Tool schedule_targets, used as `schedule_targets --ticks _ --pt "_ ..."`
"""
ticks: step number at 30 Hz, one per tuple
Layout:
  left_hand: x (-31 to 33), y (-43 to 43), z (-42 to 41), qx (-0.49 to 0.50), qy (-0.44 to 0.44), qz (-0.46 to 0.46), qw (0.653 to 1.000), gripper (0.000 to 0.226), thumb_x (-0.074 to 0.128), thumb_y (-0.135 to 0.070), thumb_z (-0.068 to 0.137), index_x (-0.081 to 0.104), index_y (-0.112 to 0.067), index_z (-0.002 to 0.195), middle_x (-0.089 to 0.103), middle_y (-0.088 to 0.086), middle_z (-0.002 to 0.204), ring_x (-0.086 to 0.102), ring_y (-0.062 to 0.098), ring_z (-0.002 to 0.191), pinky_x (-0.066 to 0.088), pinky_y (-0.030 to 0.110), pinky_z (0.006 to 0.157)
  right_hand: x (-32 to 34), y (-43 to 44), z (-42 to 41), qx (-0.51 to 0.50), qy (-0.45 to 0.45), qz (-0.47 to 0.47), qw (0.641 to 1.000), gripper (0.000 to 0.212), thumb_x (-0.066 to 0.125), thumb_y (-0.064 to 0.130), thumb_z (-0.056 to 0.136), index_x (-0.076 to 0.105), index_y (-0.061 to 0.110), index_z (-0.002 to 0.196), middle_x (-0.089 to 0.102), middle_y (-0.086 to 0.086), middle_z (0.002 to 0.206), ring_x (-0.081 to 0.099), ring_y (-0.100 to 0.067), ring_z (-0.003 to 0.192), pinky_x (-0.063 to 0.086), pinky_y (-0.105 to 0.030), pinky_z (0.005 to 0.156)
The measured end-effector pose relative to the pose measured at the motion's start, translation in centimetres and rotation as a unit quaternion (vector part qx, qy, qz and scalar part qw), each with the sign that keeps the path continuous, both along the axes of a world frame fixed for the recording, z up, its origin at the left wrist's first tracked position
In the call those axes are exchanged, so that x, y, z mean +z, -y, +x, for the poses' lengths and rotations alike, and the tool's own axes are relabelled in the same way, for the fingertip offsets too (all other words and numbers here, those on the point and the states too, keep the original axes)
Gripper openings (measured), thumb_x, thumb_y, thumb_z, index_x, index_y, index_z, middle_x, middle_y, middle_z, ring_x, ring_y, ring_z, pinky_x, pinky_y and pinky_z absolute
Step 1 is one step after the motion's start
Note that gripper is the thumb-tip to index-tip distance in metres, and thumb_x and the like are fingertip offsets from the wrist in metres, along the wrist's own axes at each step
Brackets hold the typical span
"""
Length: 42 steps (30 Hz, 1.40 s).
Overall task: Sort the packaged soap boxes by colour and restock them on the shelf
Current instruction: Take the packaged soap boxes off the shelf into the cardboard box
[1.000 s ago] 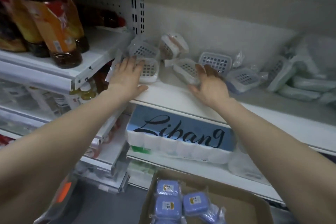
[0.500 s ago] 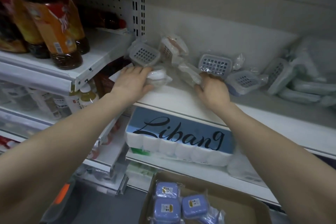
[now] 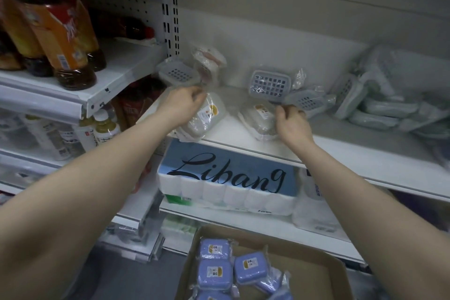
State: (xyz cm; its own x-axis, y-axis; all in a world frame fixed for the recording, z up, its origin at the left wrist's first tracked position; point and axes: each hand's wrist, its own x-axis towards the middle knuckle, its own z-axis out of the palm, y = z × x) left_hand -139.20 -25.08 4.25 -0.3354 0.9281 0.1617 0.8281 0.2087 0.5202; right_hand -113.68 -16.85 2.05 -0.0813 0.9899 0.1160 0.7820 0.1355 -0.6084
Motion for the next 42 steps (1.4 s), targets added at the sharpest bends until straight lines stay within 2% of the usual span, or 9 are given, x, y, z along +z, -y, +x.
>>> schedule_targets --ticks 3,6,8,10,20,27,32,37,42 --pt "0.2 0.1 0.1 0.029 -0.127 0.003 0.992 0.041 0.042 -0.044 0.098 0.057 -0.022 0.13 0.061 0.016 0.124 0.056 0.036 0.11 0.045 0.039 0.085 -0.9 0.7 -0.8 0.078 0.121 0.02 0.989 0.073 0.045 0.071 0.087 0.041 0.018 0.138 0.046 -0.019 0.134 0.046 -0.038 0.124 0.04 -0.046 0.101" --pt "-0.7 0.5 0.5 0.014 -0.189 -0.068 0.98 0.064 0.037 -0.069 0.088 0.055 -0.02 0.124 0.06 0.014 0.118 0.057 0.034 0.106 0.042 0.037 0.077 -1.5 1.1 -1.5 0.088 0.211 0.051 0.972 0.079 0.06 0.064 0.081 0.034 0.018 0.14 0.044 -0.02 0.133 0.044 -0.04 0.124 0.042 -0.047 0.099" --pt "-1.5 0.9 0.5 -0.008 -0.19 -0.105 0.976 0.082 0.039 -0.083 0.076 0.048 -0.022 0.13 0.056 0.011 0.125 0.054 0.033 0.112 0.045 0.04 0.083 -1.6 1.1 -1.7 0.074 0.201 0.06 0.975 0.073 0.061 0.055 0.084 0.034 0.017 0.14 0.043 -0.021 0.133 0.044 -0.04 0.123 0.041 -0.046 0.097" --pt "-2.1 1.4 0.5 -0.022 -0.193 -0.114 0.974 0.088 0.051 -0.081 0.072 0.038 -0.023 0.137 0.05 0.011 0.132 0.05 0.034 0.117 0.044 0.043 0.088 -1.8 1.4 -1.4 0.07 0.181 0.069 0.979 0.07 0.062 0.048 0.084 0.035 0.015 0.14 0.043 -0.022 0.133 0.043 -0.041 0.122 0.041 -0.045 0.097" --pt "-5.9 8.2 6.4 -0.036 -0.168 0.04 0.984 0.095 0.063 -0.069 0.073 0.026 -0.022 0.147 0.046 0.012 0.134 0.049 0.036 0.116 0.046 0.048 0.093 -3.8 7.8 5.4 0.144 0.099 0.2 0.964 0.081 0.064 0.046 0.078 0.034 0.018 0.147 0.042 -0.016 0.131 0.041 -0.034 0.119 0.039 -0.043 0.101" --pt "-14.2 14.9 12.5 -0.059 -0.089 0.039 0.994 0.094 0.059 -0.064 0.073 0.026 -0.019 0.148 0.043 0.012 0.137 0.045 0.032 0.122 0.041 0.045 0.102 -11.1 12.9 12.6 0.19 0.1 0.285 0.934 0.072 0.064 0.045 0.075 0.042 0.015 0.137 0.047 -0.02 0.124 0.046 -0.036 0.11 0.041 -0.043 0.093" --pt "-22.6 19.2 16.4 -0.057 -0.041 -0.074 0.995 0.093 0.061 -0.057 0.072 0.03 -0.014 0.148 0.044 0.014 0.137 0.045 0.034 0.123 0.04 0.045 0.103 -19.7 16.8 16.9 0.263 0.121 0.197 0.937 0.075 0.069 0.041 0.075 0.042 0.013 0.14 0.046 -0.021 0.126 0.043 -0.035 0.113 0.041 -0.044 0.094" --pt "-30.2 21.6 17.7 -0.045 -0.04 -0.169 0.984 0.094 0.05 -0.063 0.066 0.037 -0.013 0.144 0.053 0.018 0.124 0.055 0.039 0.105 0.048 0.05 0.088 -28.2 18.1 19.7 0.256 0.148 0.044 0.954 0.076 0.071 0.032 0.071 0.044 0.012 0.139 0.047 -0.019 0.121 0.045 -0.035 0.11 0.044 -0.046 0.094" --pt "-36.9 20.8 17.5 -0.063 -0.07 -0.201 0.975 0.085 0.073 -0.045 0.066 0.044 -0.01 0.138 0.056 0.018 0.121 0.056 0.041 0.105 0.039 0.05 0.099 -34.5 17.2 19.9 0.228 0.191 -0.05 0.954 0.08 0.074 0.031 0.07 0.043 0.012 0.14 0.048 -0.022 0.117 0.049 -0.04 0.102 0.047 -0.048 0.084"
